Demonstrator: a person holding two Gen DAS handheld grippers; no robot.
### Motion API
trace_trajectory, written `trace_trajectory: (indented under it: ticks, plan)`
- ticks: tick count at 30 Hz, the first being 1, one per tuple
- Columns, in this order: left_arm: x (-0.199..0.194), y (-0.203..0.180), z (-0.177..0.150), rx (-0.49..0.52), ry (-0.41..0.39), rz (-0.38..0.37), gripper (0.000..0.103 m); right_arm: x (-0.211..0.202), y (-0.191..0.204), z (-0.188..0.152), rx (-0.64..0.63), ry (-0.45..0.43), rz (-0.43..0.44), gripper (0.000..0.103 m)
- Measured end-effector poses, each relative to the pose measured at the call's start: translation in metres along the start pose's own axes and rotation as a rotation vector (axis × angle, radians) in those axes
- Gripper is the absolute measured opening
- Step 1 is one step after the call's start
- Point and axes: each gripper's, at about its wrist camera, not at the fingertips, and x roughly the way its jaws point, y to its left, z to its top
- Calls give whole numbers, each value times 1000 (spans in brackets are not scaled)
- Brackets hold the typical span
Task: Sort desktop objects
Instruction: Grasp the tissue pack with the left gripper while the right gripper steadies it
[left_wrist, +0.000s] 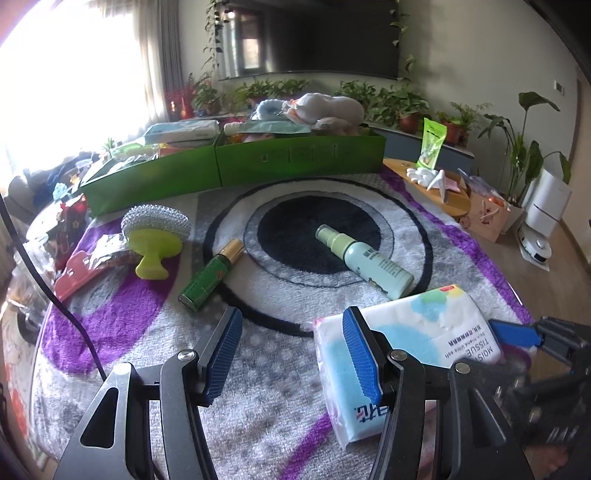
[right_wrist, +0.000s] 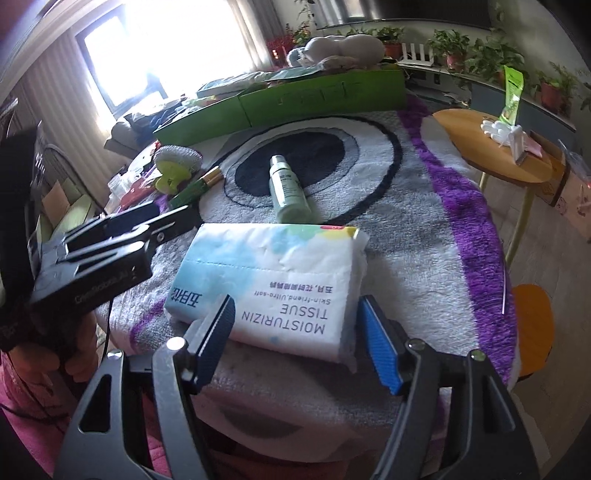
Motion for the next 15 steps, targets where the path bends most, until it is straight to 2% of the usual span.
trace_trajectory:
  ticks: [4,9,14,15]
  plan:
    - [1,-5,-3,7,2,-18,57,-2,-4,3,47,-18,-21,70]
    - [9,-11,-13,-36,42,-51,57,1,0,2,55,-19,-23,68]
    - [12,-14,-18,-43,41,-73,58,8,1,3,49,-12,-34,54]
    - [13,-13,-18,-56,47,-80,68,9,1,2,48,-9,-36,54]
